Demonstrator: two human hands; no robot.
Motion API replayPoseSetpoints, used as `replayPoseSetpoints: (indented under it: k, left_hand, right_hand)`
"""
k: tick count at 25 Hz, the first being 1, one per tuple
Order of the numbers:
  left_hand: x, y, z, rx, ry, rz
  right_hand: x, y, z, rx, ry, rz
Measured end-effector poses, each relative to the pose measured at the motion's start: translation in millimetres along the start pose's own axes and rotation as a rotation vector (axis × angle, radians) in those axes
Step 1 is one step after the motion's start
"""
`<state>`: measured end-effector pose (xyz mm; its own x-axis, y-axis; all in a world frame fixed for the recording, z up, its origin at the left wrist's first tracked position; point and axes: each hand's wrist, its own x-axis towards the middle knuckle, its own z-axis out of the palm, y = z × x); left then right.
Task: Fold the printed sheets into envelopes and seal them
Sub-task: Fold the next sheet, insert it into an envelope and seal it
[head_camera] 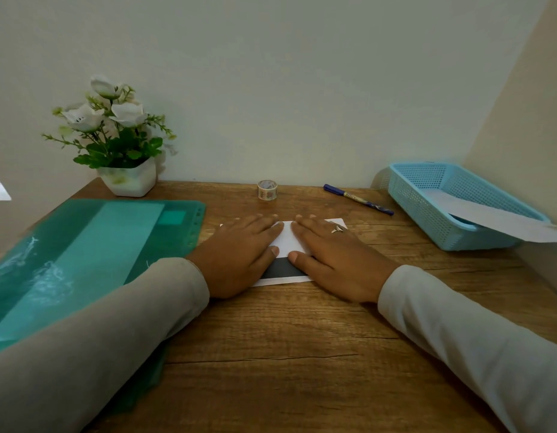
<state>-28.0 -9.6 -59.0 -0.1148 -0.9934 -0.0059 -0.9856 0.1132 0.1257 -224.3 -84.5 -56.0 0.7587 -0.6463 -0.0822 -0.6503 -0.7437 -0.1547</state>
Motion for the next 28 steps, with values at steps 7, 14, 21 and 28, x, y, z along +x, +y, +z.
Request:
replayPoseSetpoints:
  k: [7,14,21,28]
  left_hand:
    - [-0.5,5.5,-2.0,0.089,-0.069,-0.107]
    - [-3.2,-2.4,-10.7,0.201,-0.136,-0.330]
    - [-1.9,-13.2,-15.6,0.327,0.013,-0.267]
    - [4.7,-21.5,-21.0,0.139,0.008,-0.213]
  right_hand:
    - [7.9,-0.3,0.2,-0.065,-0.040,0.056]
    - [5.2,19.4,-5.5,-0.075,-0.066,0.193]
    - [1.1,23.9,-5.6,-0.066,-0.034,0.182]
    - [-5.6,32.8,-11.9,0.119,0.073,0.107]
